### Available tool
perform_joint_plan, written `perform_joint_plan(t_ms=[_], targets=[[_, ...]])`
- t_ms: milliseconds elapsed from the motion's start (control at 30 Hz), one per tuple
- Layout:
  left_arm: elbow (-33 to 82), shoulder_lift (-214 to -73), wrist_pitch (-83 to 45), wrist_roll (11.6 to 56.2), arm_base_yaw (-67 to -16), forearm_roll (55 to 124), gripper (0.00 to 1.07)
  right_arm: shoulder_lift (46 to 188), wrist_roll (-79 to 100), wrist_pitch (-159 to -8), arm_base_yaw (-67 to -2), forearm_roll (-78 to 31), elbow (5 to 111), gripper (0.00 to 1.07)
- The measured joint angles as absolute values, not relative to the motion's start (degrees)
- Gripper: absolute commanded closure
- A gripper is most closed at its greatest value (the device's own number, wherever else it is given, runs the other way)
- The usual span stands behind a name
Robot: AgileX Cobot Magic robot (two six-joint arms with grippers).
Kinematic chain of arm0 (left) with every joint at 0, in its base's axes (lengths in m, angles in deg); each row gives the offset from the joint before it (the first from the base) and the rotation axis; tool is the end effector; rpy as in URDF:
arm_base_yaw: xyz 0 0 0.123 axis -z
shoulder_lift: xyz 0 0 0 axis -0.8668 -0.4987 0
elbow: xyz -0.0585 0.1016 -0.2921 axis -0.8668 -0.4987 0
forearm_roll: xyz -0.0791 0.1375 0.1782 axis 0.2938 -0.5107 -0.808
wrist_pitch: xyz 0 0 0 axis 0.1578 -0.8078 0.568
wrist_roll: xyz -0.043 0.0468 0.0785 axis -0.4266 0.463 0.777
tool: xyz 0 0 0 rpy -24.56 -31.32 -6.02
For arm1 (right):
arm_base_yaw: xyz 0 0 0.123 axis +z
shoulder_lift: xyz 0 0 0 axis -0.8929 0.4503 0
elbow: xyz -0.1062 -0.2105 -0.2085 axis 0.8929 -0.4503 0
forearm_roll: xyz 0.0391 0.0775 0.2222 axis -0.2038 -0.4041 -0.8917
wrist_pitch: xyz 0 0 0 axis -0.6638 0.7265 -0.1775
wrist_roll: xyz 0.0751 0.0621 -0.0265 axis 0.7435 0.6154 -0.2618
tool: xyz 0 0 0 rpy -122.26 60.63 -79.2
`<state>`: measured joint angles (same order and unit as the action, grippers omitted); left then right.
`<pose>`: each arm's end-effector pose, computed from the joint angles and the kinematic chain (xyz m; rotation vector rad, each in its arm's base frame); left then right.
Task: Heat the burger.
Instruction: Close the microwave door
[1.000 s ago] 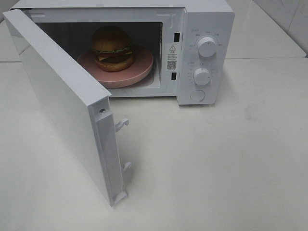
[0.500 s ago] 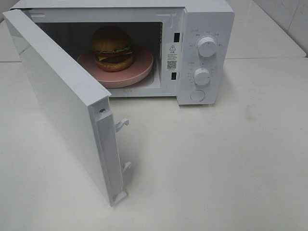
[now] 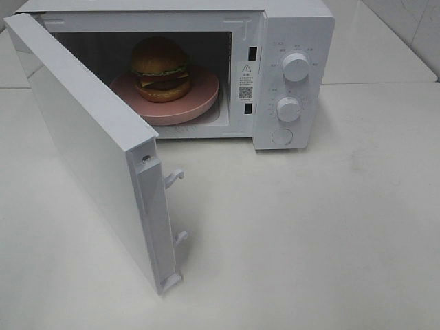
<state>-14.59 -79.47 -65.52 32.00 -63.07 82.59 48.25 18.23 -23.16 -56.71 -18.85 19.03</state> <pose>-0.0281 -0.0134 0.2881 -0.0202 2.0045 -0.1123 -0.0348 -0.0103 0.2717 -0.0534 1.9760 0.0248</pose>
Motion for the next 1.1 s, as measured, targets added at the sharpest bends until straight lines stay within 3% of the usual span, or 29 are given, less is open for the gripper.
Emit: perform_joint_plan(t_ms=[33, 67, 100, 133, 167, 233, 267, 333, 633, 867, 1033, 1100], targets=[[-14.5, -81.5, -63.6, 32.0, -63.1, 82.7, 0.51, 48.3, 18.2, -23.2, -56.7, -18.9, 19.0, 0.35], [-14.5, -81.5, -63.6, 32.0, -63.1, 82.7, 0.51, 48.3, 18.2, -23.2, -56.7, -18.9, 19.0, 0.35], [-14.5, -82.5, -62.4, 32.0, -63.1, 82.8, 0.58, 48.3, 18.2, -23.2, -56.7, -18.9, 19.0, 0.35], [-14.5, -84.9, -60.3, 32.0, -63.1, 83.0, 0.73, 48.3, 18.2, -23.2, -56.7, -18.9, 19.0, 0.35], [-14.5, -84.9, -60.3, 32.0, -63.1, 83.0, 0.73, 48.3, 18.2, -23.2, -56.7, -18.9, 19.0, 0.35], [-14.5, -88.8, -56.9, 32.0, -63.1, 83.0, 0.95, 48.3, 18.2, -23.2, -56.7, -18.9, 19.0, 0.35], [-14.5, -88.8, -56.9, 32.0, -63.1, 83.0, 0.95, 48.3, 18.2, -23.2, -56.7, -18.9, 19.0, 0.35], [-14.5, -93.3, -53.3, 32.0, -63.1, 83.0, 1.07, 48.3, 18.2, -23.2, -56.7, -18.9, 19.0, 0.35], [-17.1, -103.8, -37.7, 35.4, -63.1, 84.6, 1.07, 48.3, 18.2, -23.2, -56.7, -18.9, 19.0, 0.35], [-24.9, -111.3, -12.7, 40.1, -63.1, 88.0, 1.07, 48.3, 18.2, -23.2, -56.7, -18.9, 19.0, 0.35], [-29.0, -115.9, -0.9, 40.1, -63.1, 88.1, 1.07, 48.3, 18.2, -23.2, -56.7, -18.9, 19.0, 0.35], [-31.9, -121.1, 10.2, 38.2, -63.1, 86.9, 1.07, 48.3, 18.2, -23.2, -56.7, -18.9, 19.0, 0.35]])
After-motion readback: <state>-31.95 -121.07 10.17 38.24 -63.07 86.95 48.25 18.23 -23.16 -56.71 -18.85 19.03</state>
